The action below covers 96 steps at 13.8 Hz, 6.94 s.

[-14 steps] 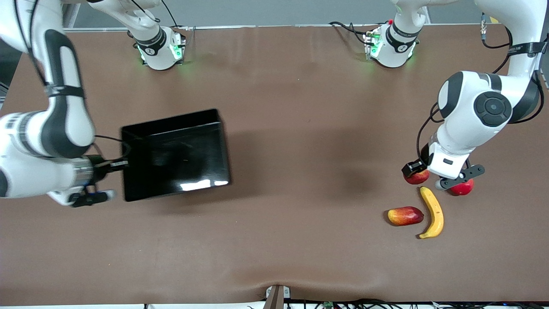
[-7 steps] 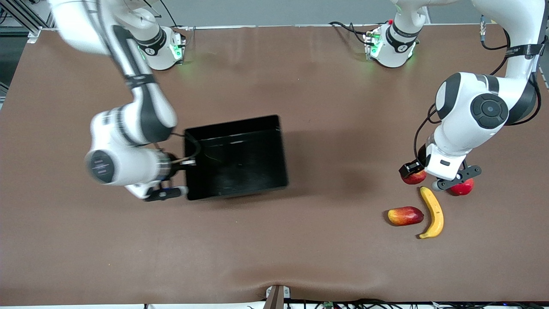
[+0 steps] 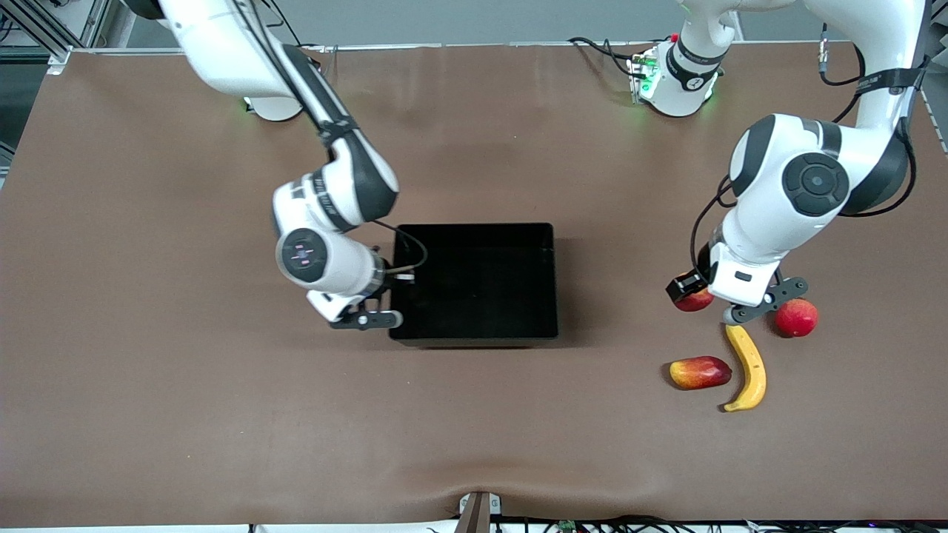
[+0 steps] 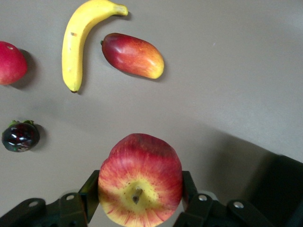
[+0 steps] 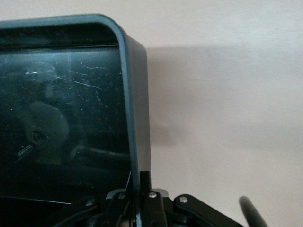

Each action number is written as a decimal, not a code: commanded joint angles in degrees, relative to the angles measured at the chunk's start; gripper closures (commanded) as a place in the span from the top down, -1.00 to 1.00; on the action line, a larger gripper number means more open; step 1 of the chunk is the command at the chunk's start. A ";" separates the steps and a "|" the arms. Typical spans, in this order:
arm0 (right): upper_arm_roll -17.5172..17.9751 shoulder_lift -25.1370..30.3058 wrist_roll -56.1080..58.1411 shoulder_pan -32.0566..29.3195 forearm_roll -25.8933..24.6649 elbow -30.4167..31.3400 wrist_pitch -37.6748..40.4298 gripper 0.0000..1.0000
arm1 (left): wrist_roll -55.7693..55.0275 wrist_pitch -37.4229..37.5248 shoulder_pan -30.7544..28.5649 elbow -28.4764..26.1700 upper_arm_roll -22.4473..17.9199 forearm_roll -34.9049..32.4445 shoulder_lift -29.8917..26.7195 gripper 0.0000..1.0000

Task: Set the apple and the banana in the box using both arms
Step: 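Lift the apple with the left gripper while the right gripper drags the tray, then carry the apple over the tray with the left gripper while the right withdraws, then lower the apple into the tray and open the left gripper, then move the left gripper to the yellow banana and grasp it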

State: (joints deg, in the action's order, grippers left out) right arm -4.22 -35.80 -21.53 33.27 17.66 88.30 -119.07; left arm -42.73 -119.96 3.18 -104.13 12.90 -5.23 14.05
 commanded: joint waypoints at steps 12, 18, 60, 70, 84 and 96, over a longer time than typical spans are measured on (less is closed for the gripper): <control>-1.05 -0.24 -3.96 -4.78 1.33 -13.13 16.46 1.00 | -10.79 5.70 12.29 9.37 -0.16 2.77 5.63 -1.00; -1.40 1.86 9.65 -18.75 0.71 -21.50 31.42 1.00 | -14.31 4.30 18.96 13.60 -0.25 2.50 13.80 -1.00; -0.61 35.45 25.04 -33.01 -18.36 -3.22 32.06 1.00 | 27.96 -3.16 -11.26 18.35 -0.86 -7.60 23.56 1.00; -0.61 35.36 25.04 -32.75 -18.36 -3.22 32.24 1.00 | 31.55 -9.76 -14.68 18.44 -1.04 -7.87 28.23 1.00; -0.61 35.01 24.78 -30.99 -18.45 -3.49 31.80 1.00 | 37.63 -15.56 -18.56 18.43 -1.04 -7.60 32.88 1.00; -0.61 34.92 24.78 -30.46 -18.45 -3.22 32.15 1.00 | 37.80 -12.33 -18.64 18.17 2.21 -7.69 28.24 -1.00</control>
State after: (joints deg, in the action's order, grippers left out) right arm -4.71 -0.78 3.05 2.27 0.64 85.22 -87.06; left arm -4.89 -135.01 -14.96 -85.15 14.08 -12.18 45.88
